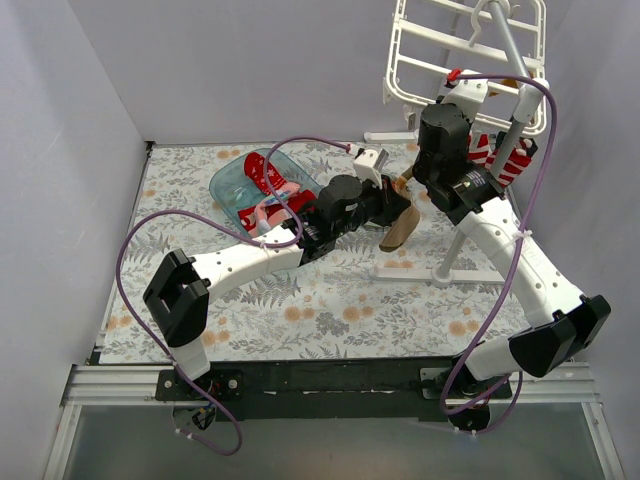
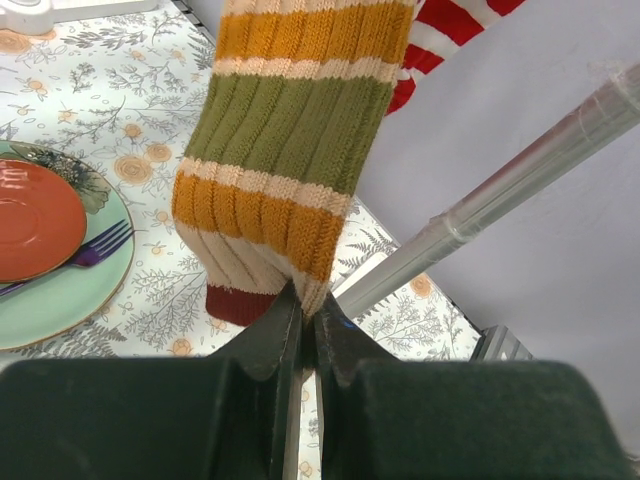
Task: Remove the socks clipped to the hanger
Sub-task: Remove the sock from the hanger.
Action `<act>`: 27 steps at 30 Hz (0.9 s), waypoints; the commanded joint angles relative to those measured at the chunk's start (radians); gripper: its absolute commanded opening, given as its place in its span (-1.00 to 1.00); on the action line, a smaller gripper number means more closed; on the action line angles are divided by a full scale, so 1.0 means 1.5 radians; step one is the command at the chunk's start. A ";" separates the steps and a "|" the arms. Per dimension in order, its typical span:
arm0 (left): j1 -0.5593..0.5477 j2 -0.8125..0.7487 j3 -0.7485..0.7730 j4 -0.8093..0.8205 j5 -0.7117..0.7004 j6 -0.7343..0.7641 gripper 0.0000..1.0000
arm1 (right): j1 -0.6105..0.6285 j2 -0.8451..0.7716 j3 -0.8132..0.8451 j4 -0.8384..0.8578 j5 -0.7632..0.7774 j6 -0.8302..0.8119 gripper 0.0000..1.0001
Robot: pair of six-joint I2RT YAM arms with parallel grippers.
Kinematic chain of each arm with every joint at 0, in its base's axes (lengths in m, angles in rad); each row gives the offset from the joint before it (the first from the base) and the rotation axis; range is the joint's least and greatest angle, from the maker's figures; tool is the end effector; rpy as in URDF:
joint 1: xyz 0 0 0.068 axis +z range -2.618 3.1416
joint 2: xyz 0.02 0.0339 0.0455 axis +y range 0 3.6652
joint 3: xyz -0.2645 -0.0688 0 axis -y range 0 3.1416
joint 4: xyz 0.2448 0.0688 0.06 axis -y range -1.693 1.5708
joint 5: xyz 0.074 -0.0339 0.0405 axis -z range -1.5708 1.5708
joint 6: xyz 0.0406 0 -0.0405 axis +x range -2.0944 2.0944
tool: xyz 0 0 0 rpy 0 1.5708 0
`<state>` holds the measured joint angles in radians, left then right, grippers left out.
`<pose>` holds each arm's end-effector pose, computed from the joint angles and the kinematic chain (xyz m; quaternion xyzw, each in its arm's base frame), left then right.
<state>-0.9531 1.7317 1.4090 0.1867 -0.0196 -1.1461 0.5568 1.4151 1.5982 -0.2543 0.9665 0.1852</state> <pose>0.2480 -0.3477 0.3383 -0.0790 0.7494 -0.5664 0.3337 0.2771 0.1331 0.4715 0.1915 0.6954 -0.0981 0.6857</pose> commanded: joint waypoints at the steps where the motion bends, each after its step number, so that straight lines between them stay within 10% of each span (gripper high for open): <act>1: -0.005 -0.032 -0.002 0.002 -0.023 0.017 -1.00 | 0.003 0.004 -0.002 0.044 0.014 -0.009 -0.94; 18: 0.043 -0.119 -0.095 -0.007 -0.076 -0.031 -1.00 | 0.003 0.004 0.006 0.029 -0.010 -0.004 -0.97; 27: 0.211 -0.159 -0.142 -0.007 -0.050 -0.091 -1.00 | 0.003 0.005 0.006 0.036 -0.026 -0.008 -0.97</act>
<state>-0.7456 1.5604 1.2148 0.1638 -0.0917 -1.2385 0.5568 1.4158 1.5936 -0.2432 0.9352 0.1799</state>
